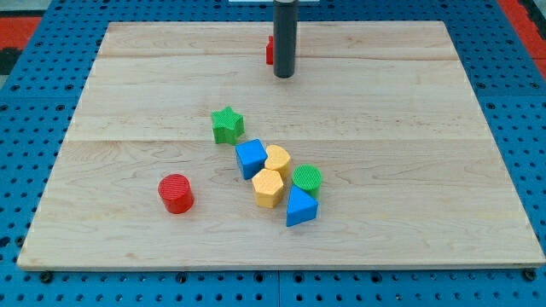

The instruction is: Point your arm at red circle

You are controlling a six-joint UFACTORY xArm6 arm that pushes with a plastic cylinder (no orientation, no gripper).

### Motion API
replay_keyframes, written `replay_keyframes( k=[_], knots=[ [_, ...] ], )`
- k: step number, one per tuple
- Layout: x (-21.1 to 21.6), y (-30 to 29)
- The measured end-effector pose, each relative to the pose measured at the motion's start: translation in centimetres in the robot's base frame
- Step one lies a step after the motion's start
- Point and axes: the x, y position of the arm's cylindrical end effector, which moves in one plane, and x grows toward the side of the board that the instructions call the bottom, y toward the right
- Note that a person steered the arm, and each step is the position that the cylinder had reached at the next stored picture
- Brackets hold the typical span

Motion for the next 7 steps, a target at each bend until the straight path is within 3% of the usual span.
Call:
replay_keyframes(
  k=[2, 3, 4, 5, 6, 7],
  knots=[
    [-4.5, 0.0],
    [-0.7, 2.3],
    [5.9, 2.7],
    [14.6, 8.5],
    [19.8, 19.8],
    [28.7, 16.6]
  ],
)
